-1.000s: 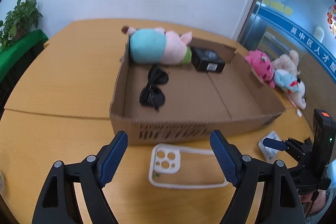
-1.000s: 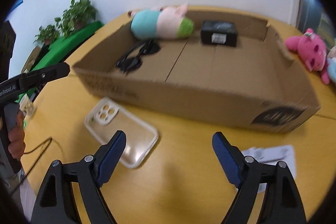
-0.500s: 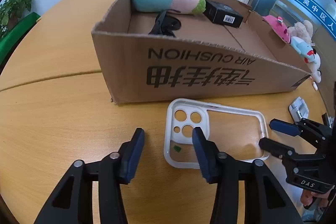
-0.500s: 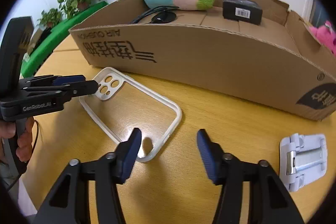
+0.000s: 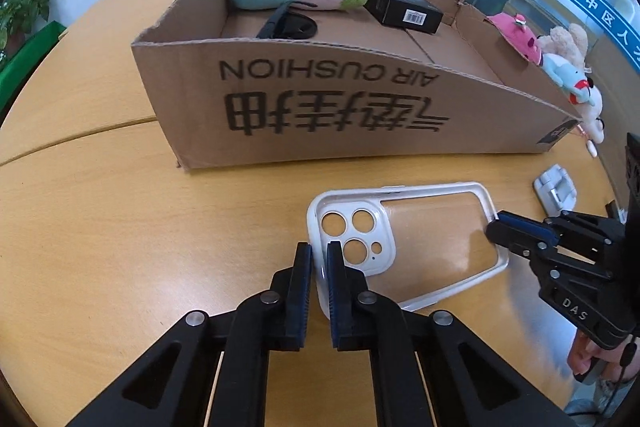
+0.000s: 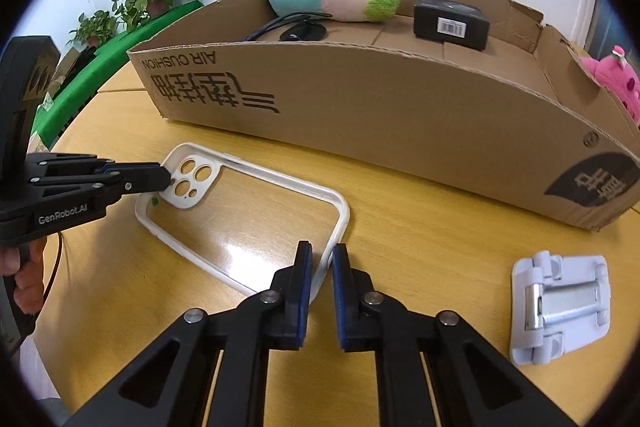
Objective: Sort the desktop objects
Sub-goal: 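Close the right tool on the phone case rim and lift it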
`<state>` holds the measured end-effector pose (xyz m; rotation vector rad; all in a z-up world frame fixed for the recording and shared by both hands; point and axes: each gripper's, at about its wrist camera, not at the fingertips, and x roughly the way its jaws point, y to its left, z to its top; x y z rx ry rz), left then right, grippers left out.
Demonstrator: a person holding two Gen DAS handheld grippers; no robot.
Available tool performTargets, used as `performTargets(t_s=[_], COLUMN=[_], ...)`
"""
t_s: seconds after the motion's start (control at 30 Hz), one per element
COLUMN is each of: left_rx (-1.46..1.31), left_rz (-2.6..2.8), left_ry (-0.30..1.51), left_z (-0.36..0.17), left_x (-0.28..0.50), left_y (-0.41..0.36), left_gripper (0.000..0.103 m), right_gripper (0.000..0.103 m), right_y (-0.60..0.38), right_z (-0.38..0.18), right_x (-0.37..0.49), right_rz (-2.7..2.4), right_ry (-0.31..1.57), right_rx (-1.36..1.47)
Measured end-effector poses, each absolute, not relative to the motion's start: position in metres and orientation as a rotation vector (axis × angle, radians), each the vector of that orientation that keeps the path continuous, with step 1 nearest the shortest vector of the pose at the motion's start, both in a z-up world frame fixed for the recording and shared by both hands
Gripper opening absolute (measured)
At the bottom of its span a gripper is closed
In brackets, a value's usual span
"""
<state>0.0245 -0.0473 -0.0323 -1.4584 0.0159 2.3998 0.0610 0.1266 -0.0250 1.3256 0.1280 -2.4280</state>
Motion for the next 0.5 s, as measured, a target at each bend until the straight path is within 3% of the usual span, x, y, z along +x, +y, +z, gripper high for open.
performTargets(t_s=[0.17, 0.5], left_rx=[-1.363, -1.042], left_rz=[2.457, 2.534], left_ry=[0.057, 0.087], left_z=[0.003, 0.118], left_x=[0.036, 0.004], left_y=[-0.034, 0.005], left_gripper=[0.005, 0.005], right_gripper=[0.009, 0.009], right_y=[0.137, 0.171], right_z=[-0.002, 0.117], right_x=[0.073, 0.057], right_rz=[-2.487, -2.710], right_ry=[0.134, 0.219], right_rx=[1.239, 0.858])
